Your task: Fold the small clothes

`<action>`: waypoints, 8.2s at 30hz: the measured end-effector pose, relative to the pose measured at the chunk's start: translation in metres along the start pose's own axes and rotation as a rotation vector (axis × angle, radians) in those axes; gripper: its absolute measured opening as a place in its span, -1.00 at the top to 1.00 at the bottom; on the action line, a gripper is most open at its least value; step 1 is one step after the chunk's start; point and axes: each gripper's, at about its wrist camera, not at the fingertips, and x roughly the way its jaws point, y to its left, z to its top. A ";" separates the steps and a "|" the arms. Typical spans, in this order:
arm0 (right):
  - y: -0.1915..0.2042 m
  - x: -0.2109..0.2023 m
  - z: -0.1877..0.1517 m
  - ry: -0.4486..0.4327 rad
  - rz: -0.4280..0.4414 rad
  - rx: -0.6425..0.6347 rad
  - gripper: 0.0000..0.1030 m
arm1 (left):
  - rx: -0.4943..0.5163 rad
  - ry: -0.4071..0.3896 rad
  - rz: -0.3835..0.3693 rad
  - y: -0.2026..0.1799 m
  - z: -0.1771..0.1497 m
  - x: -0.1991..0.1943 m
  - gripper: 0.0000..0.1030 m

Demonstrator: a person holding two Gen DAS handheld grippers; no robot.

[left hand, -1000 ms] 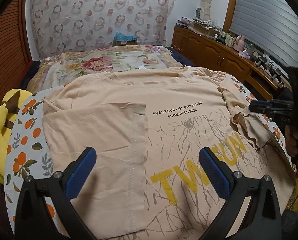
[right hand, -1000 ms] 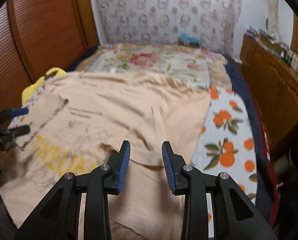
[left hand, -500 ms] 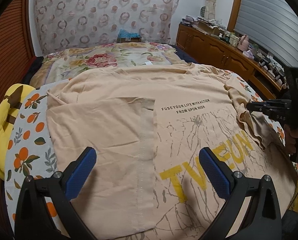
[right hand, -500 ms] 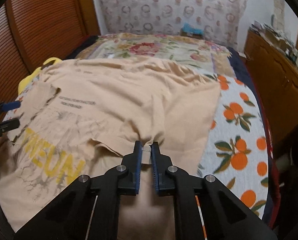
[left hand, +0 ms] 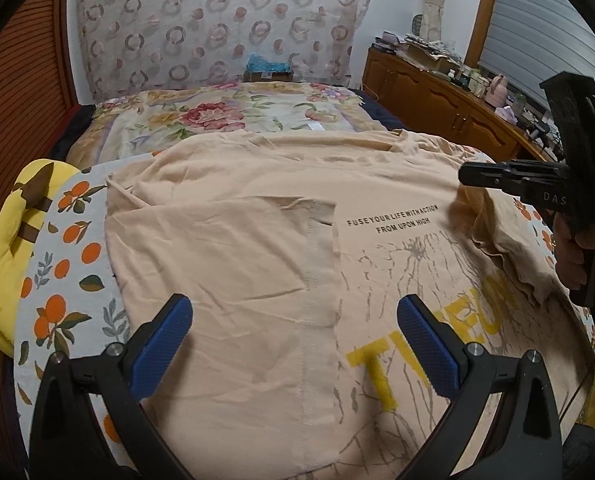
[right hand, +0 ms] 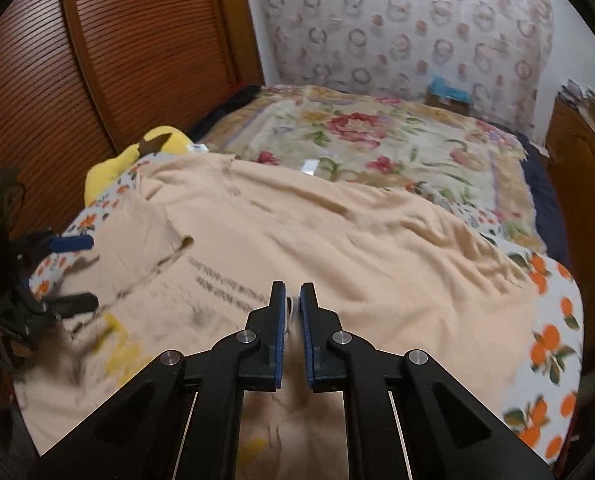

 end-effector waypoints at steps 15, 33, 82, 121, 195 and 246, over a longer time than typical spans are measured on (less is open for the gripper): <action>-0.051 -0.006 -0.022 0.034 -0.174 0.070 0.26 | -0.032 -0.006 0.048 0.035 0.018 0.007 -1.00; -0.056 0.008 -0.038 0.052 -0.237 0.066 -0.05 | -0.053 -0.049 0.149 0.115 0.051 0.014 -0.92; -0.130 0.007 -0.022 0.050 -0.336 0.202 -0.07 | -0.068 0.033 0.103 0.139 0.065 0.060 0.23; -0.009 -0.178 -0.114 -0.320 -0.234 0.100 0.91 | -0.055 -0.364 0.031 0.067 -0.065 -0.168 0.96; -0.021 -0.104 -0.170 0.051 -0.179 0.072 0.24 | -0.086 0.040 -0.121 0.080 -0.104 -0.068 0.82; 0.096 -0.495 0.019 -0.818 -0.373 -0.254 0.93 | 0.087 -0.822 -0.063 0.051 0.082 -0.407 0.89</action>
